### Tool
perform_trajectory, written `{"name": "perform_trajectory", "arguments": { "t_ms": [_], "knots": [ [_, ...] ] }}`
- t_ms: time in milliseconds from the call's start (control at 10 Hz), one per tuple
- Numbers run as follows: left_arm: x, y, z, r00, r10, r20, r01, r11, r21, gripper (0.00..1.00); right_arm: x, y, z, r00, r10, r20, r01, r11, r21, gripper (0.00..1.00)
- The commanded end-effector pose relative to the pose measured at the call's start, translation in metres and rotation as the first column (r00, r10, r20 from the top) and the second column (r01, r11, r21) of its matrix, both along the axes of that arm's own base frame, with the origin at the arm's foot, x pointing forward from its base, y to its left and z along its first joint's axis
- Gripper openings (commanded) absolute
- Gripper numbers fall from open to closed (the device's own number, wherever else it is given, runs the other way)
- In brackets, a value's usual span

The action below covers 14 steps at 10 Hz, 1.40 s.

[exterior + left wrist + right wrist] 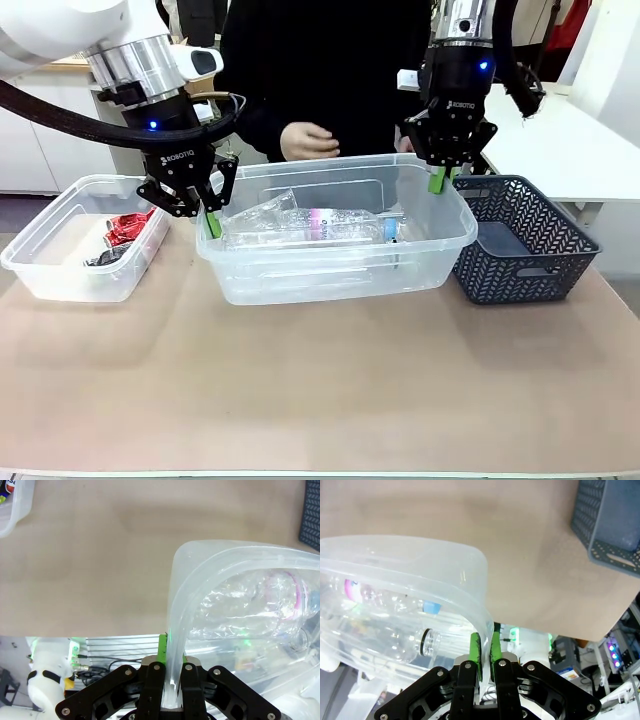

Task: Sort the waste into each basket.
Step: Offer the picked Organizing box to the human.

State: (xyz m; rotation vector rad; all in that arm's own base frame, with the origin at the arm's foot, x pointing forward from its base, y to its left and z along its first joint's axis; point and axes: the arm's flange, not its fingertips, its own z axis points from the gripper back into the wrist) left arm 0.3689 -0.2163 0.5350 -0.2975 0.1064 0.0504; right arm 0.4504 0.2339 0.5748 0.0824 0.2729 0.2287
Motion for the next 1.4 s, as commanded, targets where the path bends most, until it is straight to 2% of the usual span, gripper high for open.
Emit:
{"name": "perform_trajectory", "arguments": {
  "t_ms": [0, 600, 700, 800, 1000, 1100, 1300],
  "knots": [
    [0.002, 0.0, 0.003, 1.0, 0.005, 0.004, -0.005, 1.0, 0.002, 0.04, 0.001, -0.001, 0.004, 0.999, 0.039, 0.009, -0.039, 0.999, 0.013, 0.1],
    [0.0, 0.0, 0.0, 1.0, 0.0, 0.0, 0.0, 1.0, 0.0, 0.04, 0.001, -0.001, 0.004, 0.999, 0.039, 0.009, -0.039, 0.999, 0.013, 0.1],
    [0.012, -0.002, 0.006, 1.0, -0.025, -0.008, 0.025, 1.0, -0.005, 0.04, 0.0, 0.0, 0.0, 1.0, 0.0, 0.0, 0.0, 1.0, 0.0, 0.1],
    [0.047, -0.002, 0.021, 0.999, -0.036, -0.005, 0.036, 0.999, 0.009, 0.04, 0.036, -0.004, 0.021, 0.998, -0.061, -0.025, 0.062, 0.998, 0.022, 0.1],
    [0.117, 0.005, 0.045, 0.999, 0.035, 0.039, -0.035, 0.999, -0.001, 0.04, 0.098, -0.008, 0.051, 0.997, -0.049, -0.066, 0.05, 0.999, 0.002, 0.1],
    [0.14, 0.005, 0.052, 0.995, 0.071, 0.068, -0.069, 0.997, -0.023, 0.04, 0.125, -0.014, 0.056, 0.995, -0.062, -0.076, 0.062, 0.998, 0.001, 0.1],
    [0.171, 0.005, 0.046, 0.994, 0.089, 0.071, -0.088, 0.996, -0.023, 0.04, 0.165, -0.026, 0.051, 0.99, -0.085, -0.111, 0.089, 0.996, 0.023, 0.1]
  ]
}}
